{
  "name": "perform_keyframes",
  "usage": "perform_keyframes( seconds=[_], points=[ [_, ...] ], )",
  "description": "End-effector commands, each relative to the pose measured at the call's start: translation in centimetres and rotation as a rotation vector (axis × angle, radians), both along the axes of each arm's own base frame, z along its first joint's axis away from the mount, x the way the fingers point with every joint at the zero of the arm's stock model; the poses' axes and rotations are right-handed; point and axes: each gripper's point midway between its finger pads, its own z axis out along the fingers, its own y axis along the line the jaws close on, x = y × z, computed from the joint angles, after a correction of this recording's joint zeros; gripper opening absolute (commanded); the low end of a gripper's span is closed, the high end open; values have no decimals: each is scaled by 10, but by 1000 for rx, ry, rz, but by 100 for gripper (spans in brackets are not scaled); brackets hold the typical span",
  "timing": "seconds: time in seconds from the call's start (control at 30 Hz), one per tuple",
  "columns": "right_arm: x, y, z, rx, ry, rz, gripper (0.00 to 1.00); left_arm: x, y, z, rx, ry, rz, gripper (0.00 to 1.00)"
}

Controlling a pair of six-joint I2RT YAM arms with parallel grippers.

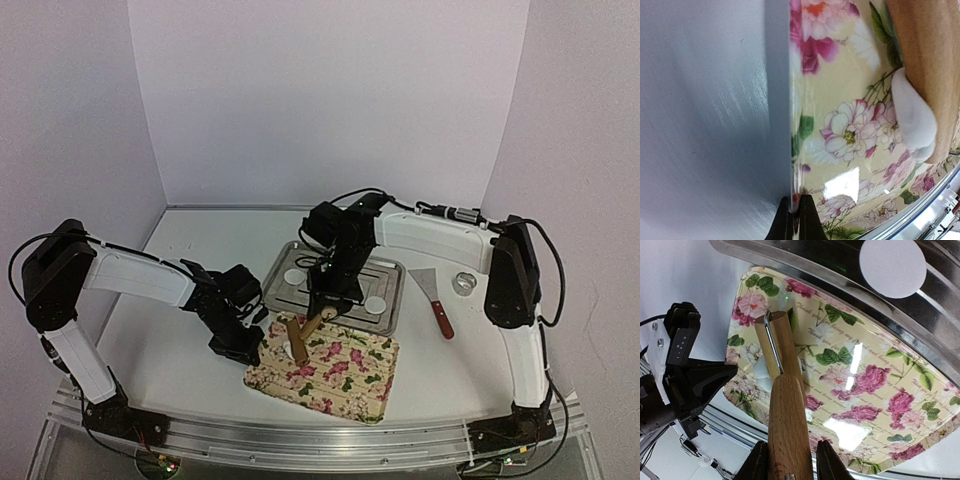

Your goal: Roll out the dumpling wrappers from the dough

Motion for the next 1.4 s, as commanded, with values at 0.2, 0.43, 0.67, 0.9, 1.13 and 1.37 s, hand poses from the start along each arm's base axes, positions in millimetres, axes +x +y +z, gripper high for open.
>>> perform_keyframes(
  seconds=[0.2,0.43,0.67,0.9,1.13,1.37],
  points=[
    [-15,-169,-71,-833,87,54,0,16,11,-15,84,-69,17,0],
    [-3,-171,-50,-841,28,47,0,22,6,-10,74,-98,-11,0],
    [2,-184,-2,-830,-53,-19,0,31,-7,2,42,-127,-59,0],
    [2,-159,53,-565,-131,-68,0,33,-20,10,-6,-142,-133,0],
    [-9,-139,96,-342,-152,-123,0,37,-31,17,-33,-156,-185,0],
    [-18,-159,108,-419,-191,-120,0,38,-36,19,-51,-149,-189,0]
  ],
)
